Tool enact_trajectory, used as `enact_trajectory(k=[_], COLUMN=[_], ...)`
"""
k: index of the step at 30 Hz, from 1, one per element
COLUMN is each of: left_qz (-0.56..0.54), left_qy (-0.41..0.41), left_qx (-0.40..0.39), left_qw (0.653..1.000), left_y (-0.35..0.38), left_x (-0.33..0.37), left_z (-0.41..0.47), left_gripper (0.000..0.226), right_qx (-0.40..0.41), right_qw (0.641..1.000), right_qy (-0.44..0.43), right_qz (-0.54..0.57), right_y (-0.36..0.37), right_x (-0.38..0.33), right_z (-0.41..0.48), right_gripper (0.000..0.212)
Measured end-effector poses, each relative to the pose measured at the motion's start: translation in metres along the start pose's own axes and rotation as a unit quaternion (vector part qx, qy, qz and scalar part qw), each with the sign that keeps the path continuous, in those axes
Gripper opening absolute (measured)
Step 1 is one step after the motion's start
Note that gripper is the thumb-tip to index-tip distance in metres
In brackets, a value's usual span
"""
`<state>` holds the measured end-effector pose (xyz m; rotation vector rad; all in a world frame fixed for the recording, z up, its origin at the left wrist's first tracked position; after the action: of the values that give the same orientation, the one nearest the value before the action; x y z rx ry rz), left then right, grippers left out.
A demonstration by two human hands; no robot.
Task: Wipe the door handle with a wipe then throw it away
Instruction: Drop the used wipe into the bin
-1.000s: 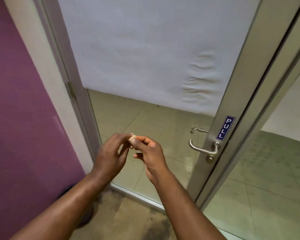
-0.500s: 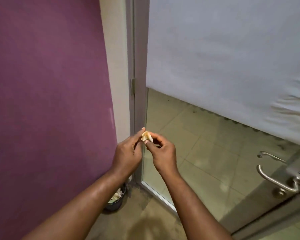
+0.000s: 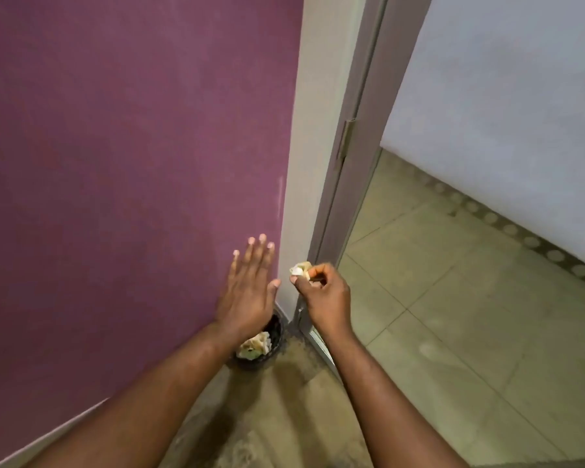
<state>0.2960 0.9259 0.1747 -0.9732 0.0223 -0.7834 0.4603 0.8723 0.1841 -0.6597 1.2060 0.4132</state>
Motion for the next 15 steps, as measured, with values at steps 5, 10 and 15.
enact_trajectory(k=[5,10,15], left_qz=[0.063,0.082,0.085], left_qy=[-0.059,-0.099,-0.14], left_qx=[-0.067,-0.11,-0.148], left_qw=[0.994,0.986,0.975], left_y=[0.046,0.09,0.142], left_x=[-0.057,-0.101,-0.14], left_z=[-0.026,-0.047,-0.071], left_gripper=[0.071,0.073,0.072], right_qx=[-0.085,-0.14,-0.171], right_qw=[0.995,0.98,0.971], right_qy=[0.017,0.02,-0.004], right_qz=[-0.054,-0.138,-0.168], right_y=[0.055,0.105,0.146], right_x=[0.068,0.142,0.199], right_z=[0.006,0.013,0.014], right_gripper=[0.011,0.021,0.029])
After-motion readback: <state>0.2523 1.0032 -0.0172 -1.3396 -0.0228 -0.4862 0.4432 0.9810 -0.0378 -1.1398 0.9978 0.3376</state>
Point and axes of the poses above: each hand's wrist, its own z-axis towards the middle knuckle, its own y-axis out of the palm, x = y × z, the point moved 5 cm from there along z, towards the middle knuckle, and after that the axes turned 15 degrees about x, right-handed, at the moved point
